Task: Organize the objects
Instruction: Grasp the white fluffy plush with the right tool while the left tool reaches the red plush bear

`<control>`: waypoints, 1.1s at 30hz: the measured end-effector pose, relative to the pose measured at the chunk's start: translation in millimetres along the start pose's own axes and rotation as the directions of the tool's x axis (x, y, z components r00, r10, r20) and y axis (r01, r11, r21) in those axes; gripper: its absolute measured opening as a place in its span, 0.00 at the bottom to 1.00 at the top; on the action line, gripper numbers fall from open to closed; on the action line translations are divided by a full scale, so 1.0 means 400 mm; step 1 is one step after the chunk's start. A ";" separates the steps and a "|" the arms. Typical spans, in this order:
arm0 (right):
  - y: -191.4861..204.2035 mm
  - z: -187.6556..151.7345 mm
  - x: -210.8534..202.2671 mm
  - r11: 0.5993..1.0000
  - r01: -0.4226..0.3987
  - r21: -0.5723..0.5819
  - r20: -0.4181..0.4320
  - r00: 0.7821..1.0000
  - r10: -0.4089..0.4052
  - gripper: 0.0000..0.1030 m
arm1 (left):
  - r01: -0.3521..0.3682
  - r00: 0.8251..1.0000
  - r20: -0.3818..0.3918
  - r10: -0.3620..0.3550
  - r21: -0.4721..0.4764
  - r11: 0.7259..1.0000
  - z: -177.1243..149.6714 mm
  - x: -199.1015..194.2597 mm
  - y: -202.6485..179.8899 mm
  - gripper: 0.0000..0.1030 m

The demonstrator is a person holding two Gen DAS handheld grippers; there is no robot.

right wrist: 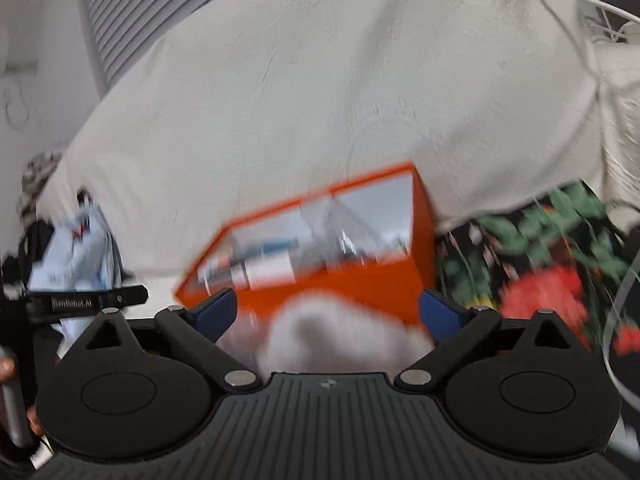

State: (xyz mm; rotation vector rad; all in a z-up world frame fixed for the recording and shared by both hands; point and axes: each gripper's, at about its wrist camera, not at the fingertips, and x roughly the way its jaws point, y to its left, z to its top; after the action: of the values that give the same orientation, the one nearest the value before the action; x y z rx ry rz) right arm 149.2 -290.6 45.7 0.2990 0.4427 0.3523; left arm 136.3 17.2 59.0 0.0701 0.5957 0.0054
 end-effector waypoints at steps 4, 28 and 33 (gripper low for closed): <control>0.041 -0.046 0.016 0.982 0.061 -0.181 -0.083 0.994 -0.077 0.96 | 0.003 1.000 -0.014 -0.001 0.154 0.988 -0.018 0.020 -0.062 1.00; 0.139 -0.059 0.039 0.810 0.103 -0.578 -0.091 0.978 -0.189 0.77 | 0.141 0.989 -0.051 -0.136 0.093 0.986 -0.068 -0.129 -0.093 1.00; 0.151 -0.097 -0.110 0.786 0.112 -0.608 -0.057 0.981 -0.185 0.78 | 0.204 0.977 -0.076 -0.198 0.079 0.976 -0.150 -0.232 -0.118 1.00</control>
State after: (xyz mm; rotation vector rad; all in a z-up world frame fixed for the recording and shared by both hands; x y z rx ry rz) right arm 77.9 -246.0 49.6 -0.3863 0.4400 0.3385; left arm 25.0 -28.4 58.3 0.0937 0.6682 -0.2158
